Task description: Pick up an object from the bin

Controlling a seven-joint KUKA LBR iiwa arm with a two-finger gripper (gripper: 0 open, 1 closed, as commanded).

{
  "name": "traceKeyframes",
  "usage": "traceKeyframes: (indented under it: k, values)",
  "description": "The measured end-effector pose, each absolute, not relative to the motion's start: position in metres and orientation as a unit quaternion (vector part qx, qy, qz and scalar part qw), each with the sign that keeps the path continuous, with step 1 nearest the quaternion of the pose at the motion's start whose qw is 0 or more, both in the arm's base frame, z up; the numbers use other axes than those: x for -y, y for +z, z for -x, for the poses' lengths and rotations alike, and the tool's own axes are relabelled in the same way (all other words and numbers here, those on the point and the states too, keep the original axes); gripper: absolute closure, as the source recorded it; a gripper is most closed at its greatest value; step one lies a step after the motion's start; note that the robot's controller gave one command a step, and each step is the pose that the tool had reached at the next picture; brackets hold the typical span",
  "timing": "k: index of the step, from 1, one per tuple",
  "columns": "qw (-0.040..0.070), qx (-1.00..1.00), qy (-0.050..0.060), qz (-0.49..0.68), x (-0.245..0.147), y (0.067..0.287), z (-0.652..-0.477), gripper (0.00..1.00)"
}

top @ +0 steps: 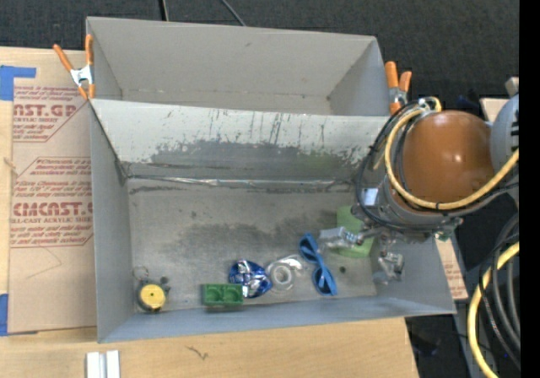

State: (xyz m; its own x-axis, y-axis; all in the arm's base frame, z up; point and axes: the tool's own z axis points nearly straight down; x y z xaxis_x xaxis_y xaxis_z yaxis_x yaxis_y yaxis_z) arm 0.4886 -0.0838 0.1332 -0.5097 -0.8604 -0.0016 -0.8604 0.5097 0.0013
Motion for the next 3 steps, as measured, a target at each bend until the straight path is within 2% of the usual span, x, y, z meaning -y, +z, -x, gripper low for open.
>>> traceKeyframes:
  k: [1,2,3]
  values:
    - [0.002,-0.832,0.003,0.555,0.122,0.082,-0.579,0.0]
    - [0.003,-0.831,0.003,0.556,0.12,0.084,-0.579,1.0]
    - [0.004,-0.818,-0.003,0.575,0.136,0.23,-0.569,1.0]
